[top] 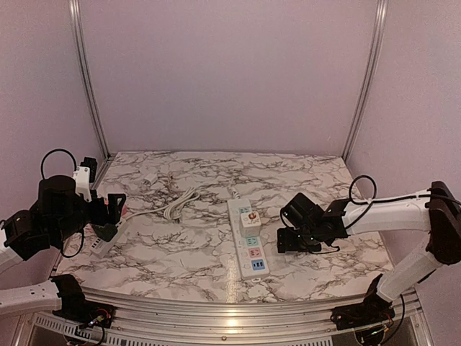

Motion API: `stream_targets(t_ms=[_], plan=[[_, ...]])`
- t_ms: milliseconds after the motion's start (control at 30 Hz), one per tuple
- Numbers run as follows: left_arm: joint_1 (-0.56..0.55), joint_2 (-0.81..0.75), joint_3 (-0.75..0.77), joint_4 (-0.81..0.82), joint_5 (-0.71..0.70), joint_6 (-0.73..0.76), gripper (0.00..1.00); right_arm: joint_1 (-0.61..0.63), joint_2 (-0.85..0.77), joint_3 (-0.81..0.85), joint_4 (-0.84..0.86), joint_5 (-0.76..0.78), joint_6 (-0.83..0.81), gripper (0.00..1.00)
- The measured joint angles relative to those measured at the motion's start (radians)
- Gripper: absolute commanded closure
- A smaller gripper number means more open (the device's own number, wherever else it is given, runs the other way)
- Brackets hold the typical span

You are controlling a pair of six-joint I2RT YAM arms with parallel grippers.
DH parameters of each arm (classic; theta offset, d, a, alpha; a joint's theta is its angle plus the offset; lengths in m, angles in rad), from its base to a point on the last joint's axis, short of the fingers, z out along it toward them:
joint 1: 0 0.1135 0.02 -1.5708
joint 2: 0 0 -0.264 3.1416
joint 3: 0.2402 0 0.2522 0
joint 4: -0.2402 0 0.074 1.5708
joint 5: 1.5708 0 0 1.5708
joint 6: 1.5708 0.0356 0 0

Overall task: Insert the plug
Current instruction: Pick up the plug from the center of the board.

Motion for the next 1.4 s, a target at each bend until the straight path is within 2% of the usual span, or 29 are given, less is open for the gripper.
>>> stream_targets(t_ms=[300, 667, 800, 1100, 1233, 1300, 1400], plan=[[0.0, 0.0, 0.0, 0.0, -0.001, 0.0, 0.01, 0.0, 0.08, 0.008, -0.001, 0.014, 0.081, 0.2], [0.002, 0.0, 0.0, 0.0, -0.001, 0.0, 0.01, 0.0, -0.004, -0.059, 0.133, -0.048, 0.282, 0.19], [0.002, -0.003, 0.0, 0.0, -0.001, 0.0, 0.01, 0.0, 0.0, -0.06, 0.133, -0.027, 0.351, 0.25], [0.002, -0.016, 0.0, 0.0, -0.001, 0.0, 0.01, -0.001, 0.095, -0.021, 0.122, 0.011, 0.415, 0.29], [0.002, -0.018, 0.0, 0.0, -0.001, 0.0, 0.01, -0.001, 0.11, -0.01, 0.122, 0.026, 0.429, 0.38], [0.002, -0.018, 0.0, 0.0, -0.001, 0.0, 0.01, -0.001, 0.116, -0.006, 0.122, 0.027, 0.431, 0.46], [0.002, -0.018, 0.0, 0.0, -0.001, 0.0, 0.01, -0.002, 0.126, -0.001, 0.122, 0.028, 0.423, 0.65]])
